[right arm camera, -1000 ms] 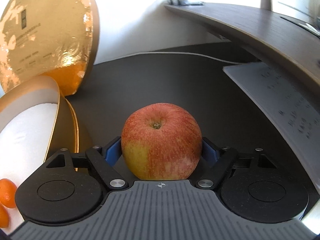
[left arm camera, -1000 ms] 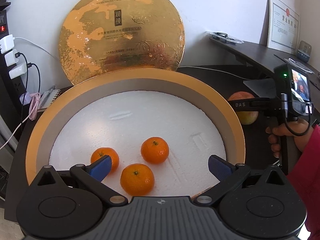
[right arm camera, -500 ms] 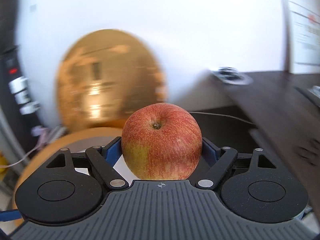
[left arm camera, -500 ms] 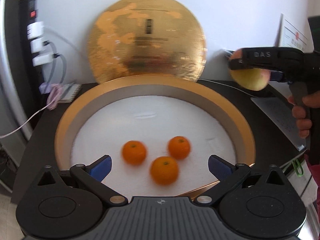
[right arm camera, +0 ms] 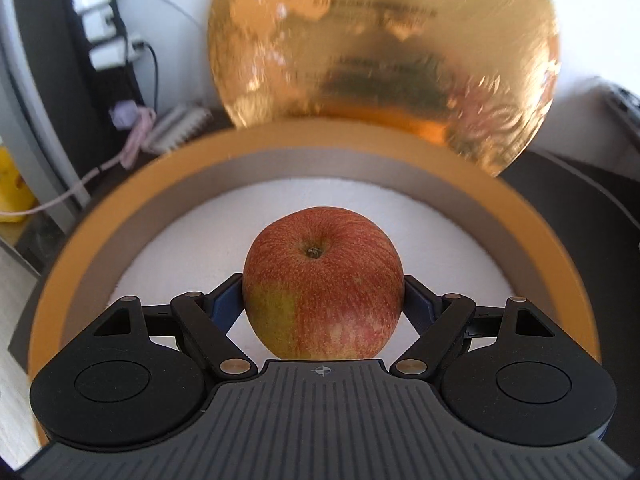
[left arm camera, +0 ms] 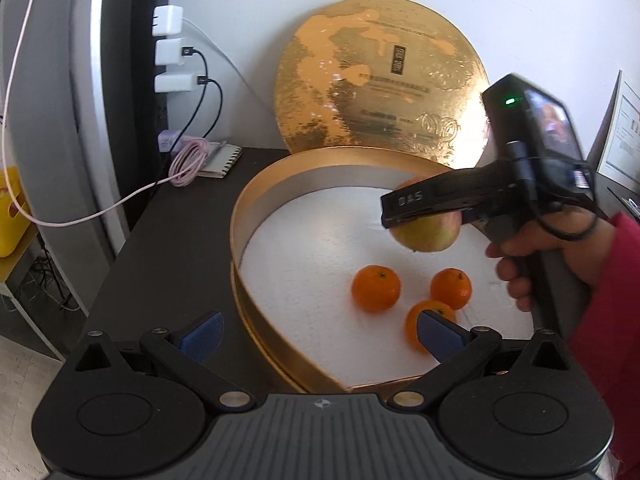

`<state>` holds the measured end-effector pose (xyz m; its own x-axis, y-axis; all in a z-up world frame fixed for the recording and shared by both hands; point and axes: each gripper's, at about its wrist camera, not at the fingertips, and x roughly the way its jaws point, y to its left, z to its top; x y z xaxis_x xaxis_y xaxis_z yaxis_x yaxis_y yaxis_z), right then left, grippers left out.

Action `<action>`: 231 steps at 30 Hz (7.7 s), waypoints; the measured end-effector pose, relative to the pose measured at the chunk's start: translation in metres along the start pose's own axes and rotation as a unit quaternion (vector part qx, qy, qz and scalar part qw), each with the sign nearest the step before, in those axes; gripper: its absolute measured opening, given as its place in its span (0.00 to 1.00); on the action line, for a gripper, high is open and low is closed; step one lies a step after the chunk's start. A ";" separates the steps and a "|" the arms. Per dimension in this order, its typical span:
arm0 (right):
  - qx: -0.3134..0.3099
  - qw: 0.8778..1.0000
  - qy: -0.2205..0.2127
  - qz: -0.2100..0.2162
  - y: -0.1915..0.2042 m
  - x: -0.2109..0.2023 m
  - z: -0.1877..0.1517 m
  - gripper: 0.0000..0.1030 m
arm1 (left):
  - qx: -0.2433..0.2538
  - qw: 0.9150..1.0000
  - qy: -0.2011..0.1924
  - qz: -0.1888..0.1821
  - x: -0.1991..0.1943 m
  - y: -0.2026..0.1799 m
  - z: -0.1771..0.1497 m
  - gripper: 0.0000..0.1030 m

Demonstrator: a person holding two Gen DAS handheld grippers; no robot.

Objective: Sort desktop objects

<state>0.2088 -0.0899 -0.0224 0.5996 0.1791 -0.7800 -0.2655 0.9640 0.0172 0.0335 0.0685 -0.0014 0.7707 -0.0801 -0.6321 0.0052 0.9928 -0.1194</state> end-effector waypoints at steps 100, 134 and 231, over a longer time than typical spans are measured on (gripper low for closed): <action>0.104 0.975 -0.194 -0.011 -0.037 -0.204 -0.144 1.00 | 0.054 0.998 0.003 0.039 -0.023 -0.048 -0.015 0.99; 0.094 0.984 -0.147 0.043 -0.036 -0.193 -0.137 1.00 | 0.043 0.998 0.017 0.045 -0.020 -0.036 -0.014 1.00; 0.094 0.952 -0.290 0.013 -0.155 0.062 0.103 1.00 | 0.094 0.983 -0.104 -0.114 0.278 0.061 0.223 0.98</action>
<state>0.3653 -0.2077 -0.0092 0.9254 0.2298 -0.3012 -0.1793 0.9660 0.1862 0.3904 0.1266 -0.0133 0.8494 -0.3029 -0.4321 0.2962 0.9514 -0.0847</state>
